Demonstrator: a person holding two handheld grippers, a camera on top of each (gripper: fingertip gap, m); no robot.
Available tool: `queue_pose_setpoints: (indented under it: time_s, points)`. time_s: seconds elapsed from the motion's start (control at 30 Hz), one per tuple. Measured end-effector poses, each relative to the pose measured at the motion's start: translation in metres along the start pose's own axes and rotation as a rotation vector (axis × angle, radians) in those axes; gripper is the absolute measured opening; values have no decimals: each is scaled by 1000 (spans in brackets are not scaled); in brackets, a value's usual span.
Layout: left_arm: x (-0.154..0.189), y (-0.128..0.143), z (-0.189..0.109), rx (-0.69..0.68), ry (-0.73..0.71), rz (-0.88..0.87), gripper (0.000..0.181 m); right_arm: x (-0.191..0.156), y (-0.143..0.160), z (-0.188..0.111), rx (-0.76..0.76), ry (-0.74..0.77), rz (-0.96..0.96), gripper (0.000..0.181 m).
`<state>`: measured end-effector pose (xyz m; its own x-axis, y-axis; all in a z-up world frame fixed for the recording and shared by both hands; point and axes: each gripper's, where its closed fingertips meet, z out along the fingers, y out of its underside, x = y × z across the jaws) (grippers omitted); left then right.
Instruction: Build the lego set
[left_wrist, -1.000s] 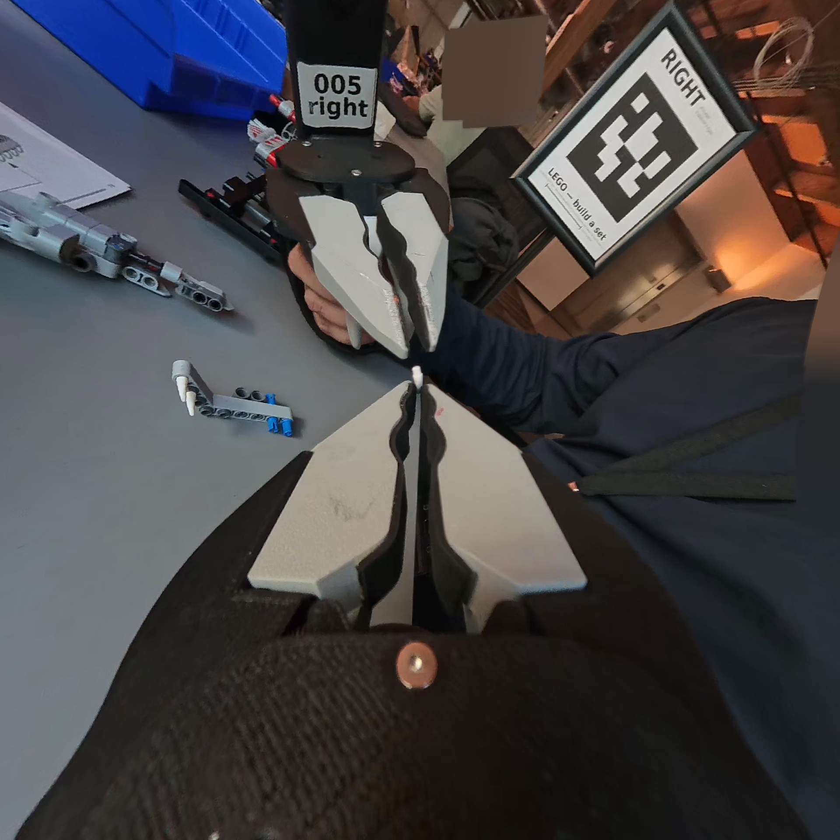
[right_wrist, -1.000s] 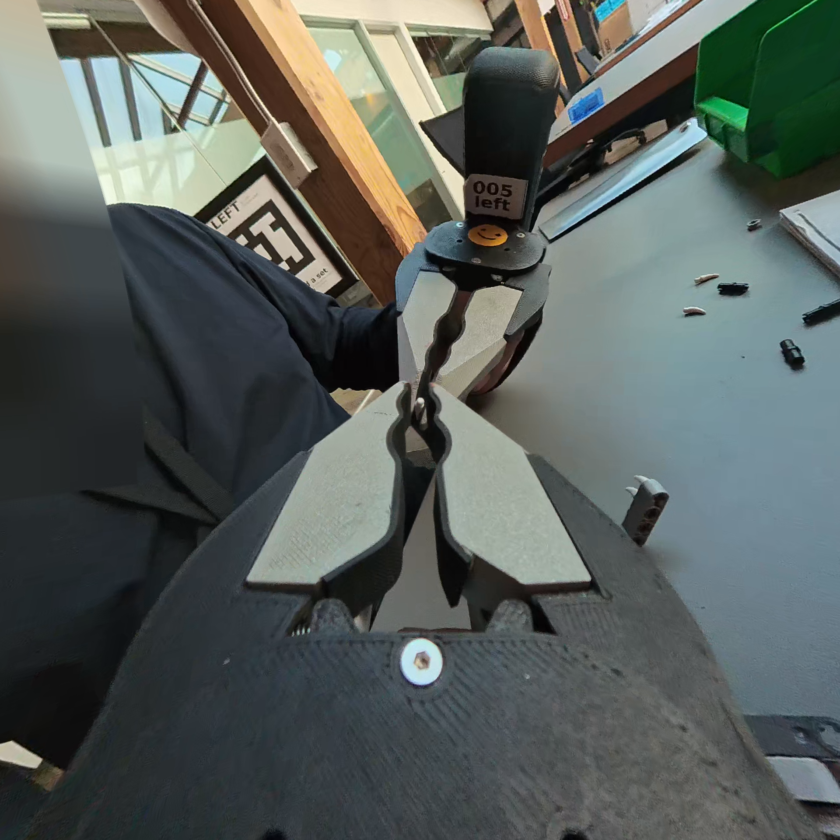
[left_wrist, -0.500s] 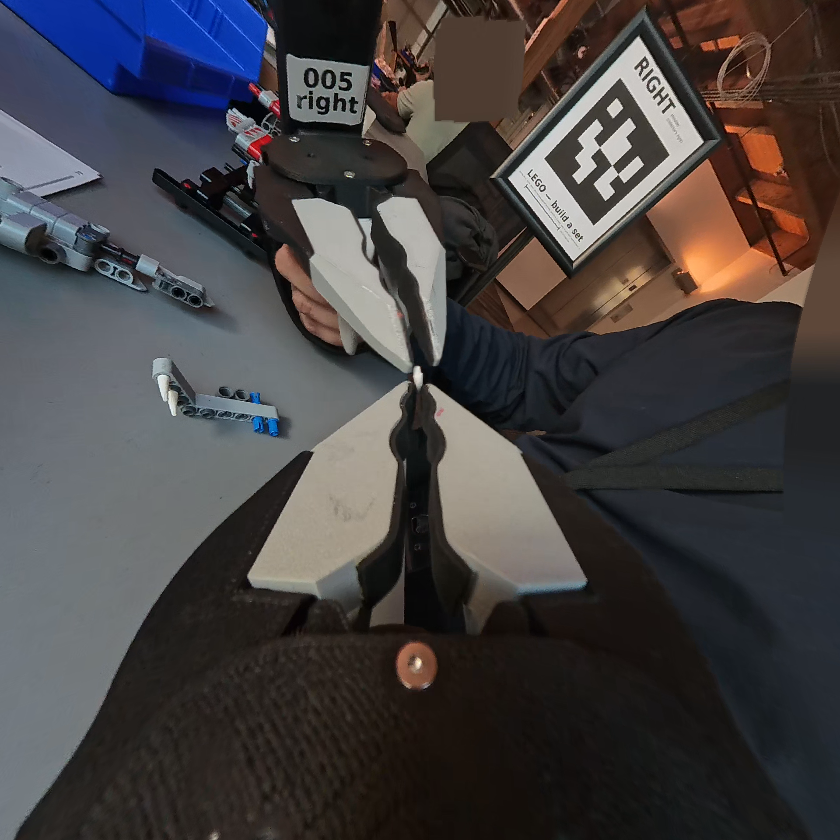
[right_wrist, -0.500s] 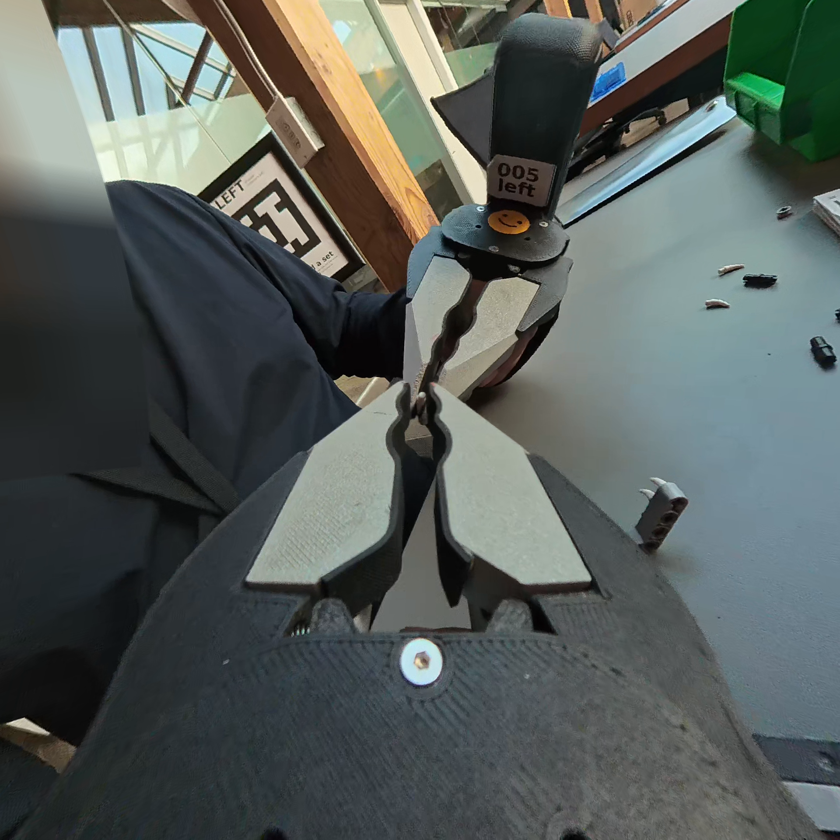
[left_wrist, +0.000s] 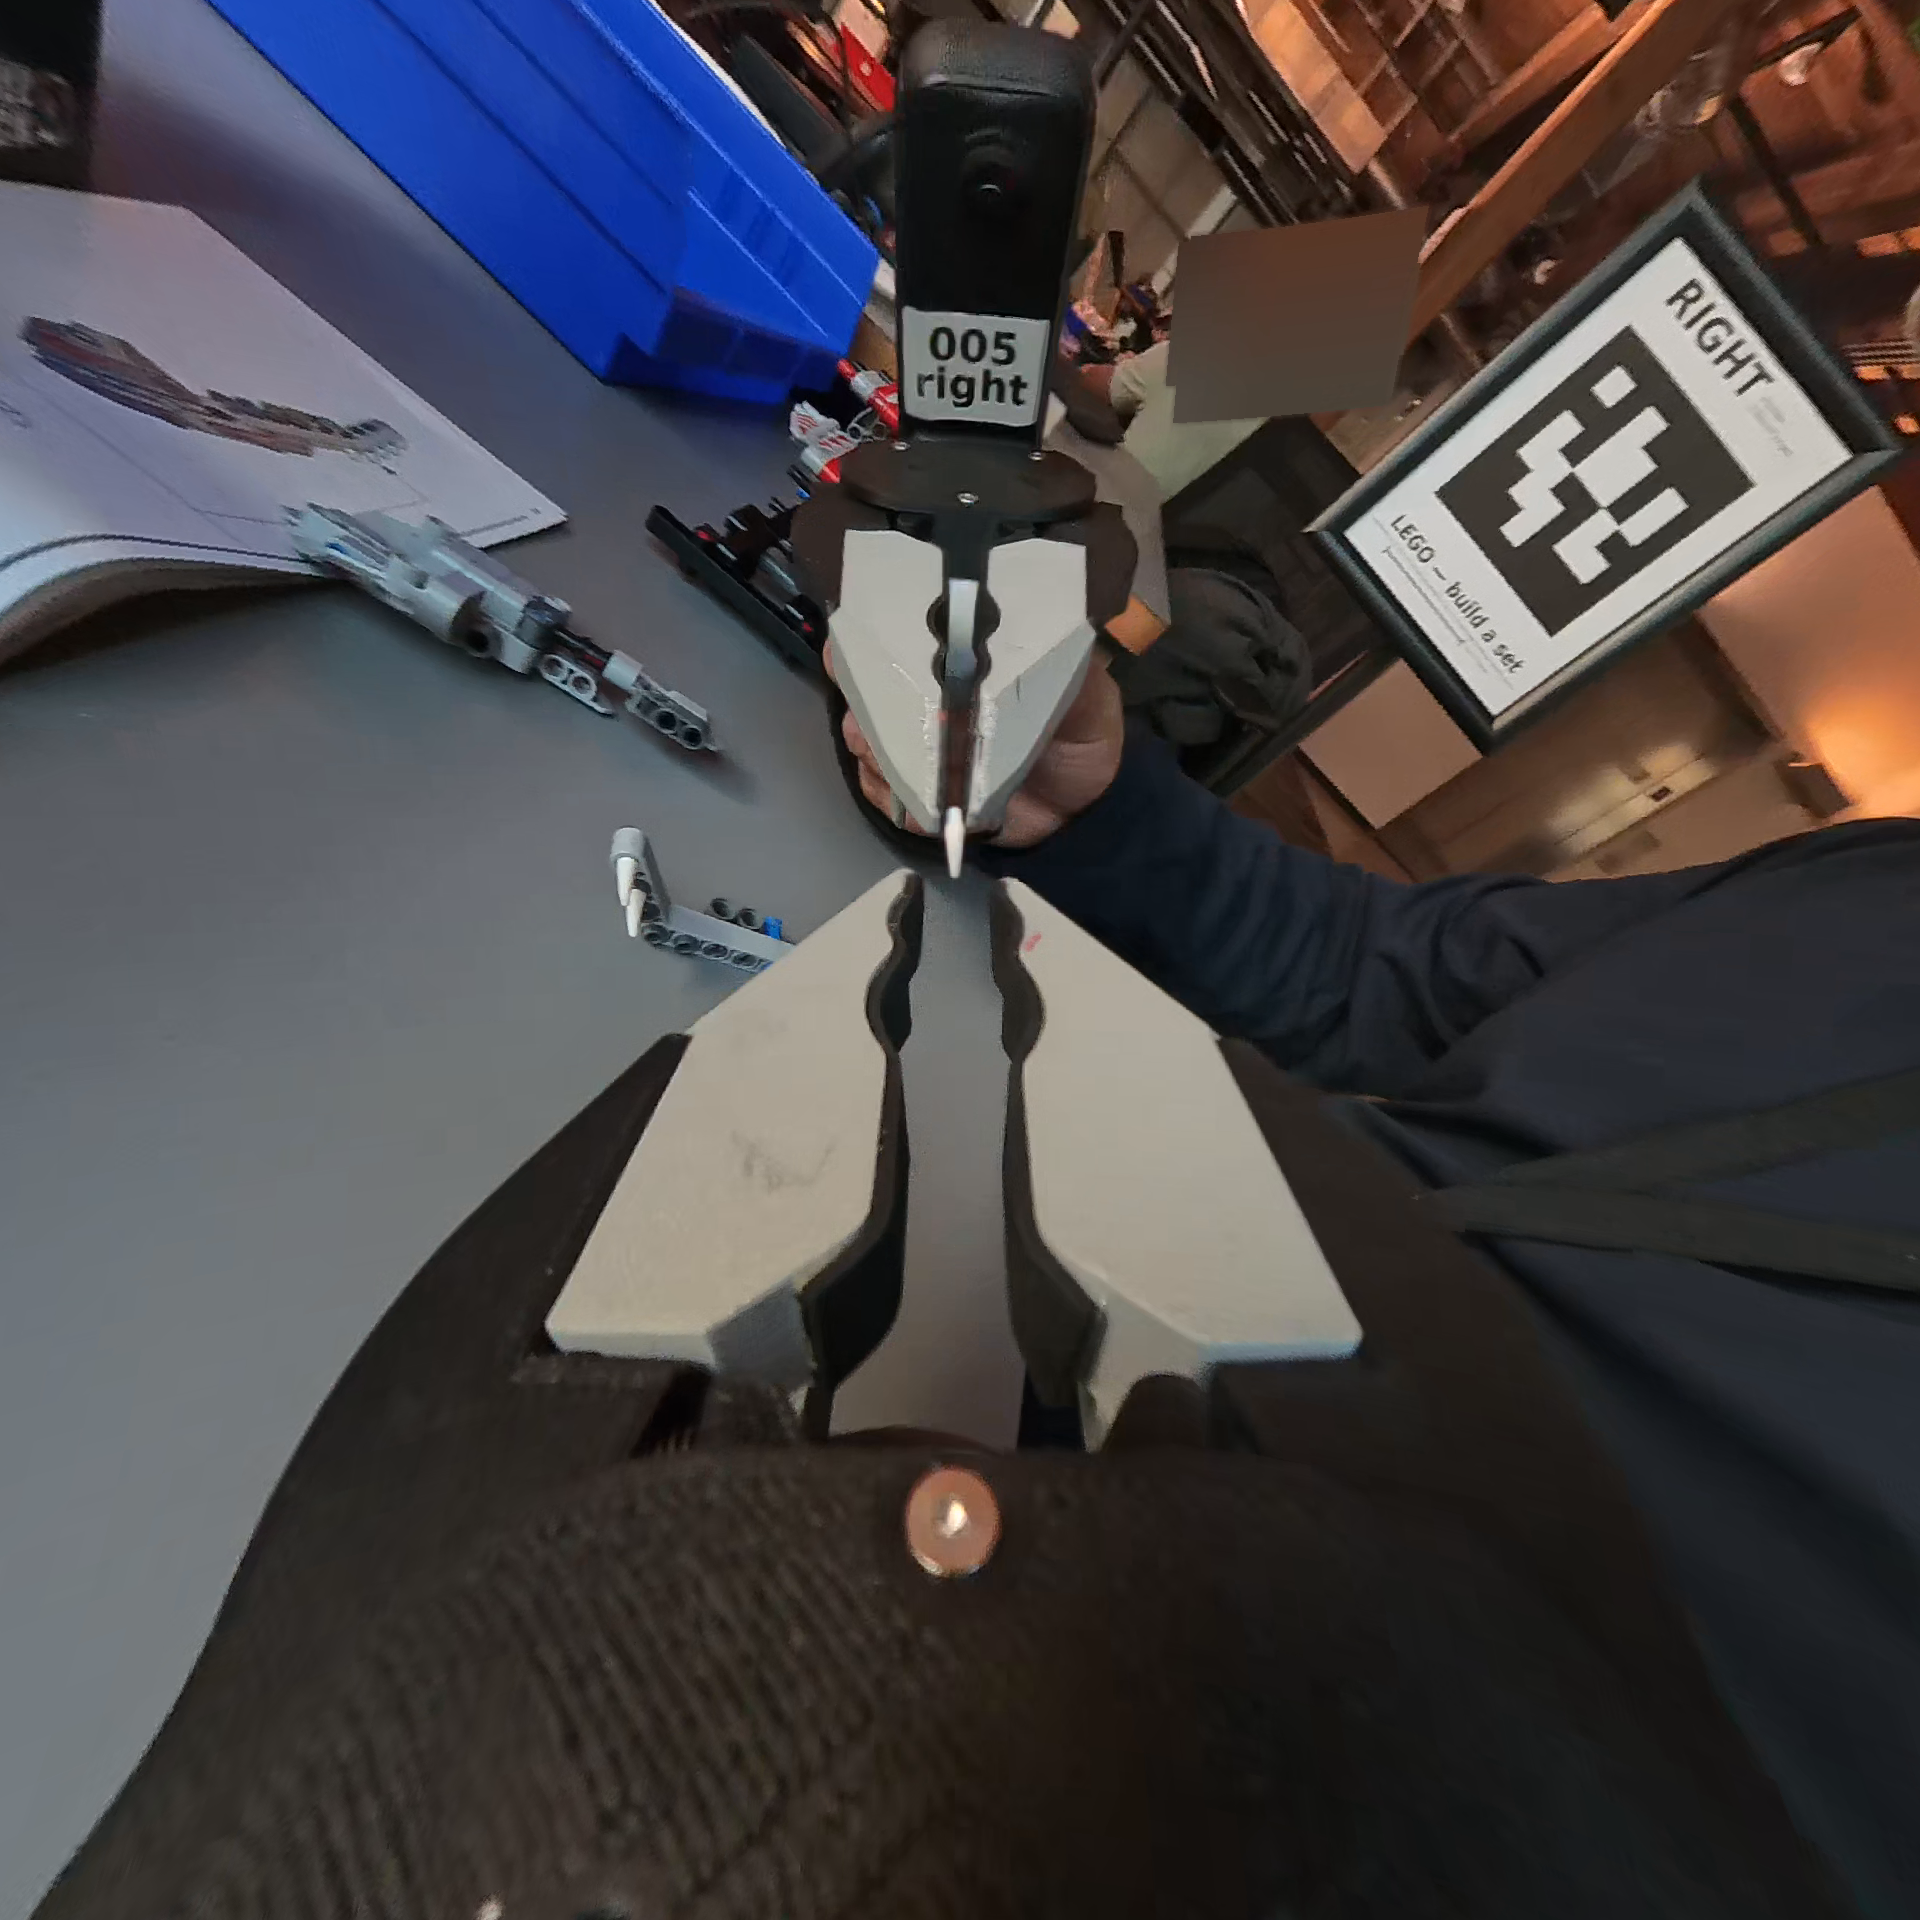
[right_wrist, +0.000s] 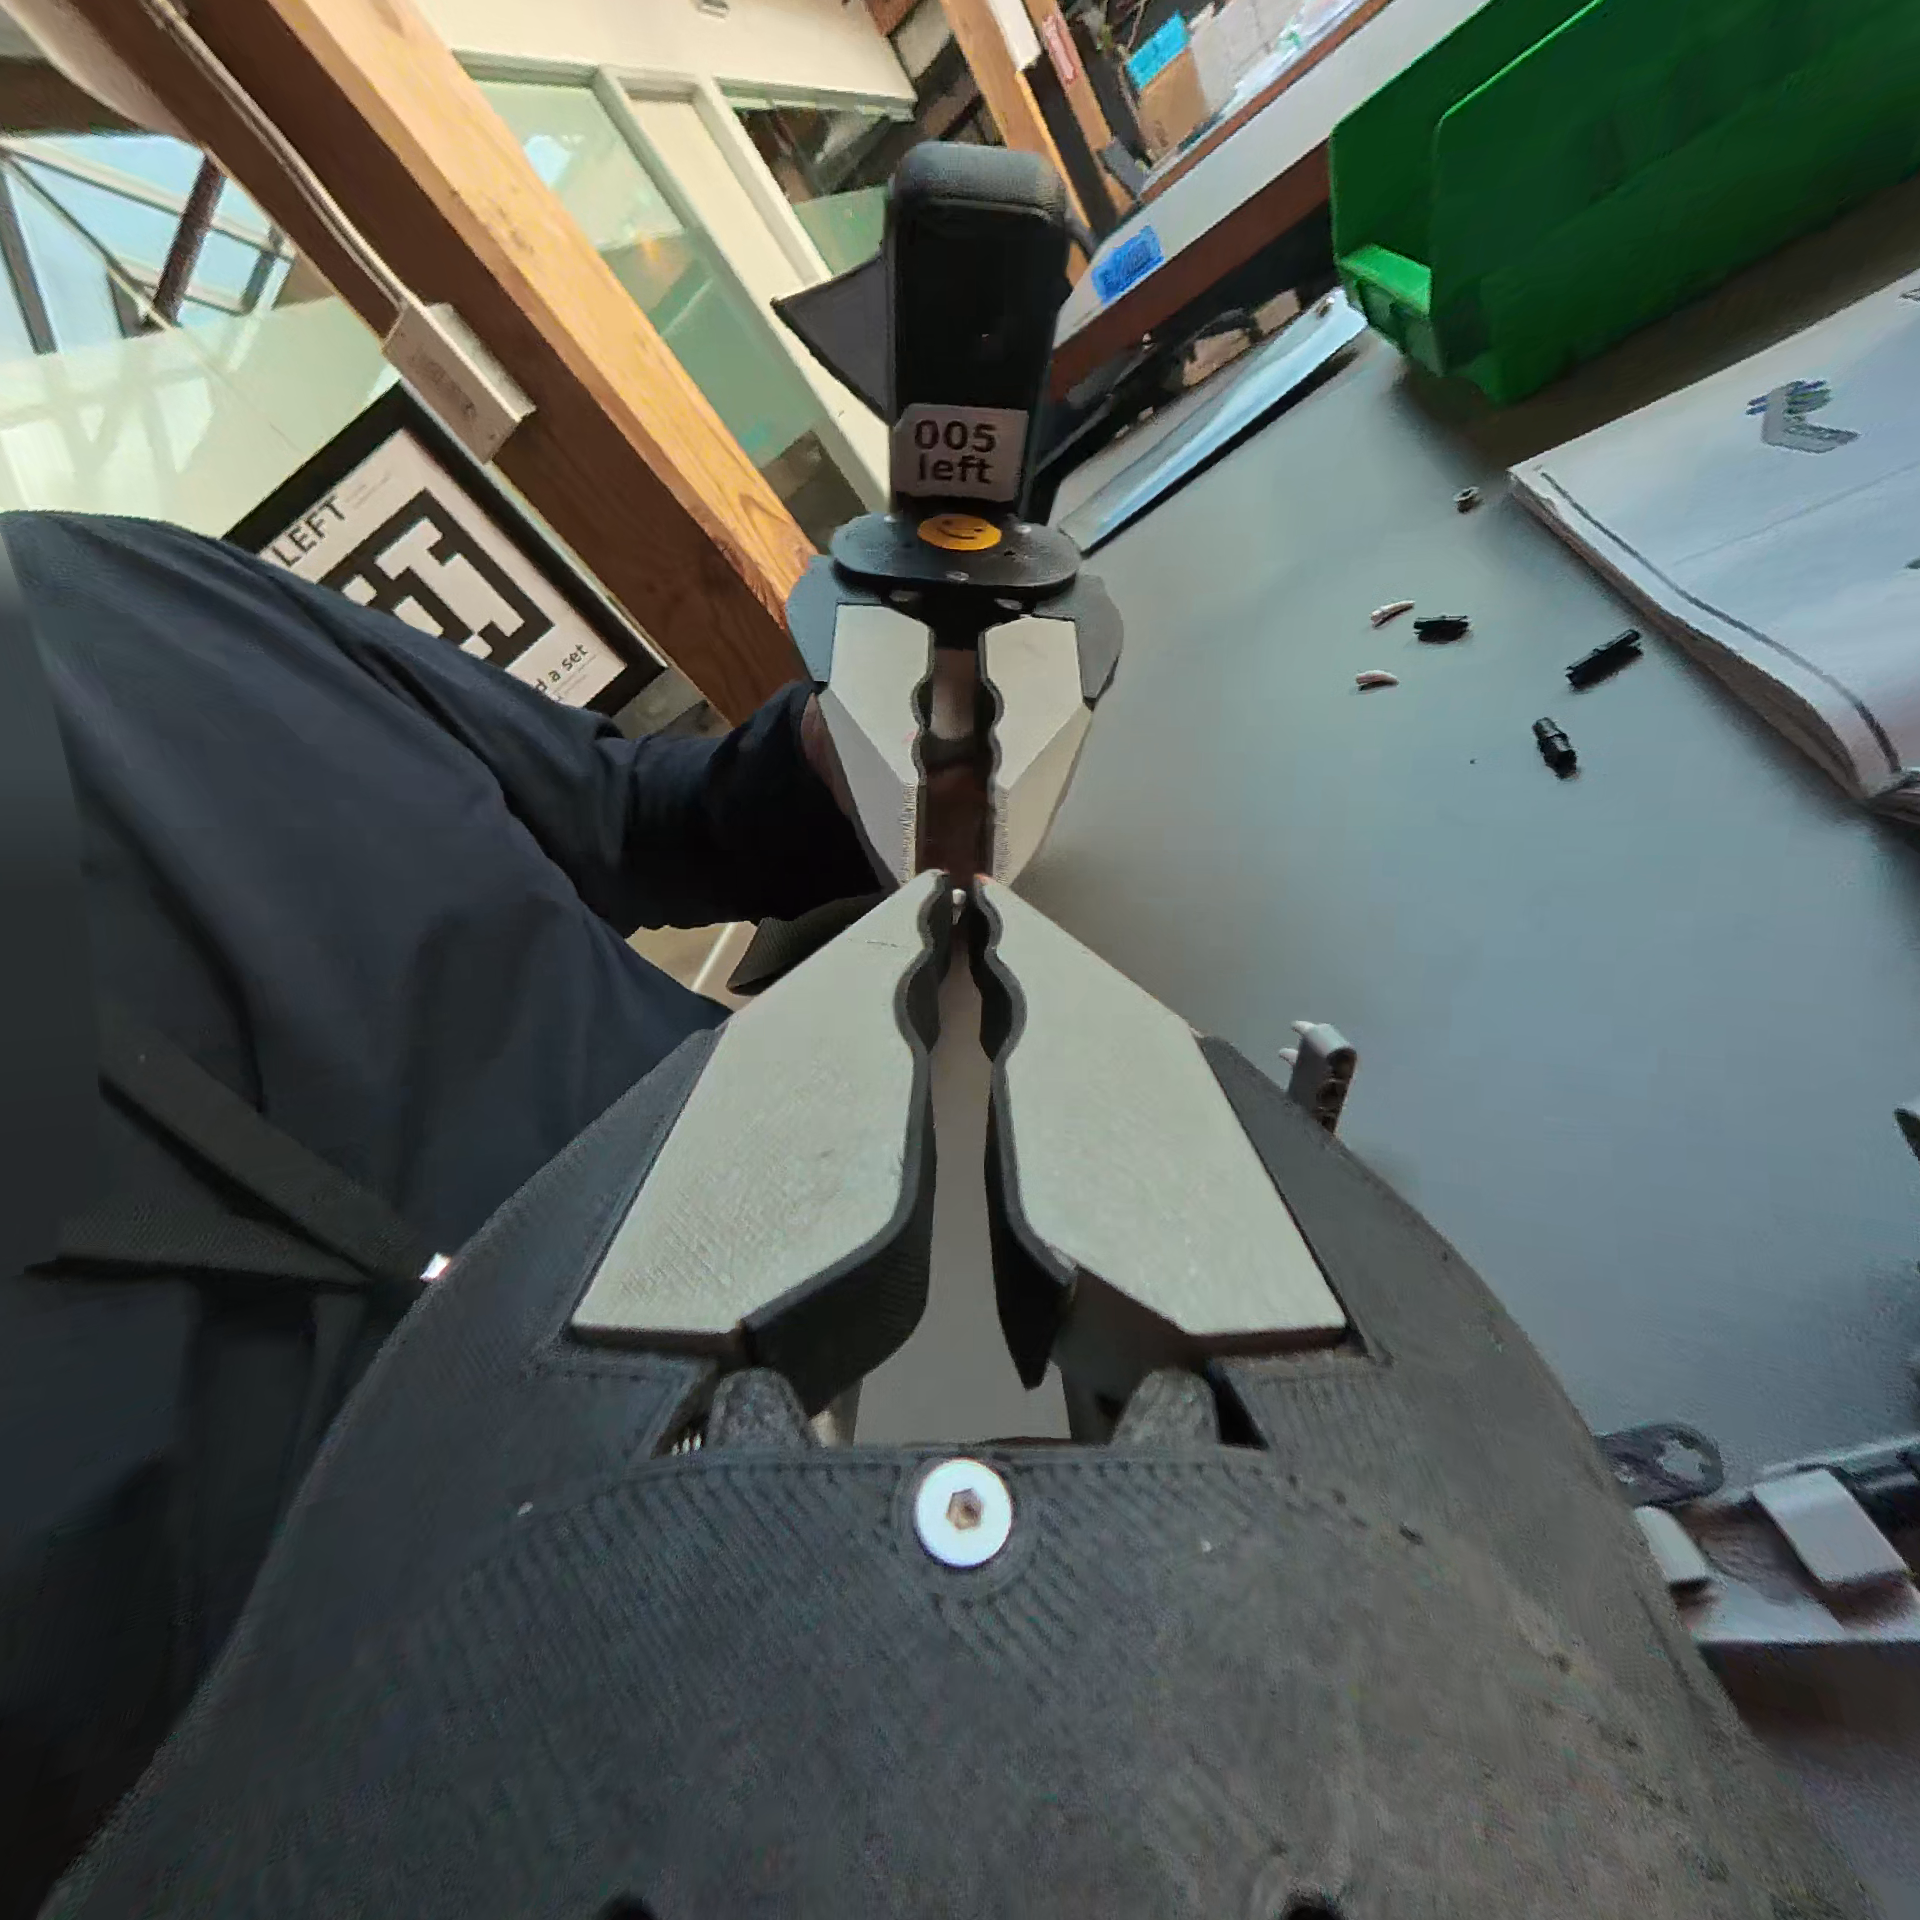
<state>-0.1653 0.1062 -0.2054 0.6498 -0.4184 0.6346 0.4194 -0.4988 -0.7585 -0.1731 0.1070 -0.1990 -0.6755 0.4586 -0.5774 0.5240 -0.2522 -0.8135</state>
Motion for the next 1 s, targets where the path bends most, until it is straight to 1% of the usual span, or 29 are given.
queue_pose_setpoints:
  time_s: [0.13,0.33,0.37,0.4,0.53,0.7,0.83,0.93,1.0]
  points:
    - [-7,-4,0,12,-69,27,13,5,0,2,3,31,10,0]
    - [-7,-3,5,15,-42,-20,9,5,-1,6,9,52,-16,0]
    - [-8,-3,5,22,-37,-31,8,5,-1,6,7,52,-17,0]
    - [-7,-4,5,36,-28,-38,3,5,-1,7,8,52,-17,0]
    - [-7,-5,4,54,-16,-57,1,6,-1,6,8,53,-12,0]
    - [-7,-6,3,67,-26,-31,0,6,-2,5,19,52,-8,0]
    - [-10,-3,4,47,-36,-14,0,9,1,4,-2,50,16,0]
    - [-15,0,2,18,-65,1,0,19,2,-5,-20,114,13,7]
    - [-24,2,-3,-9,-119,20,0,31,6,-16,-62,197,-2,9]
